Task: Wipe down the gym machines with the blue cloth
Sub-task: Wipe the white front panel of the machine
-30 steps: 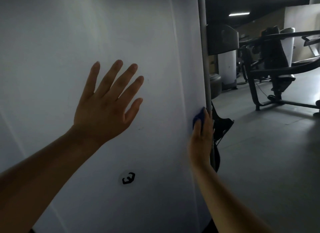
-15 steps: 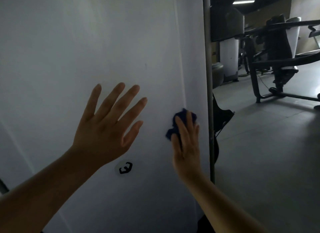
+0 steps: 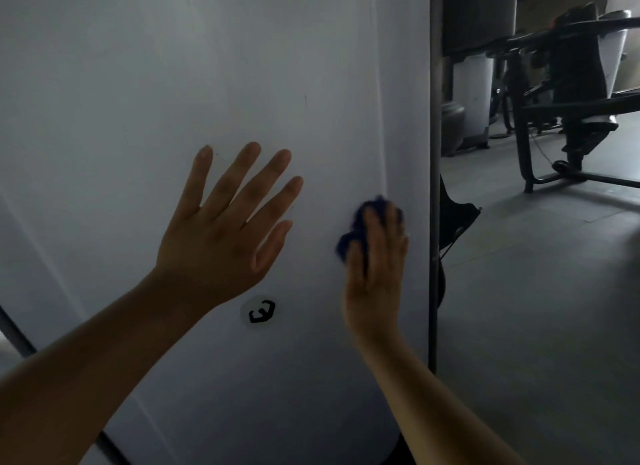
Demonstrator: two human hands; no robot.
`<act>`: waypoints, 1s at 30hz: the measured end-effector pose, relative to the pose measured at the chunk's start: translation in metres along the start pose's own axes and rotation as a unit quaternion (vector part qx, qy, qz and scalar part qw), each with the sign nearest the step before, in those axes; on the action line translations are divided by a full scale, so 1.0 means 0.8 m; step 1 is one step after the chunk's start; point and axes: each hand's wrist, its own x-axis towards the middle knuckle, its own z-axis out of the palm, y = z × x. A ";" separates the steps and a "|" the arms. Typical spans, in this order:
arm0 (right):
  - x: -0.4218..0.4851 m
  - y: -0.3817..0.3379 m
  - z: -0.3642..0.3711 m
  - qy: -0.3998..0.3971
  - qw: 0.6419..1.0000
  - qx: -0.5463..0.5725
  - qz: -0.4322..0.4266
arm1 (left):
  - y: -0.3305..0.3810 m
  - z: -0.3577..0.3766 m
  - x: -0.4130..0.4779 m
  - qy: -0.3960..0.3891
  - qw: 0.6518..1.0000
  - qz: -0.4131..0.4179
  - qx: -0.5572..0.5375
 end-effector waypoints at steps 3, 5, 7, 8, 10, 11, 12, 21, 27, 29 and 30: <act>-0.007 -0.024 0.012 0.025 0.998 -0.001 0.056 | 0.002 -0.003 -0.001 -0.007 1.000 -0.002 -0.008; -0.030 -0.019 0.012 -0.057 0.989 -0.045 -0.129 | 0.002 -0.003 -0.002 -0.014 1.000 -0.004 -0.020; -0.031 0.004 0.003 -0.078 0.976 -0.051 -0.197 | 0.000 -0.007 -0.005 -0.023 0.999 -0.009 -0.035; -0.026 0.016 0.000 -0.052 0.988 -0.036 -0.139 | -0.001 -0.010 -0.008 -0.027 0.999 -0.016 -0.041; -0.017 0.030 -0.003 0.025 0.997 0.029 0.069 | -0.005 -0.018 -0.022 -0.028 0.998 -0.036 -0.049; -0.020 0.030 -0.003 0.046 0.988 0.042 0.138 | -0.007 -0.020 -0.032 -0.030 0.997 -0.046 -0.050; -0.030 0.025 0.002 0.048 0.987 0.029 0.153 | -0.008 -0.021 -0.041 -0.035 0.997 -0.054 -0.050; -0.091 0.000 0.025 -0.059 0.981 -0.076 -0.169 | -0.020 -0.034 -0.062 -0.072 0.995 -0.038 -0.055; -0.117 -0.063 0.056 -0.113 0.963 -0.098 -0.223 | -0.032 -0.055 -0.104 -0.093 0.990 -0.074 -0.070; -0.101 -0.056 0.053 -0.138 0.909 -0.133 -0.370 | -0.035 -0.061 -0.117 -0.100 0.990 -0.074 -0.070; -0.089 -0.052 0.050 -0.123 0.912 -0.136 -0.368 | -0.039 -0.064 -0.123 -0.101 0.989 -0.078 -0.069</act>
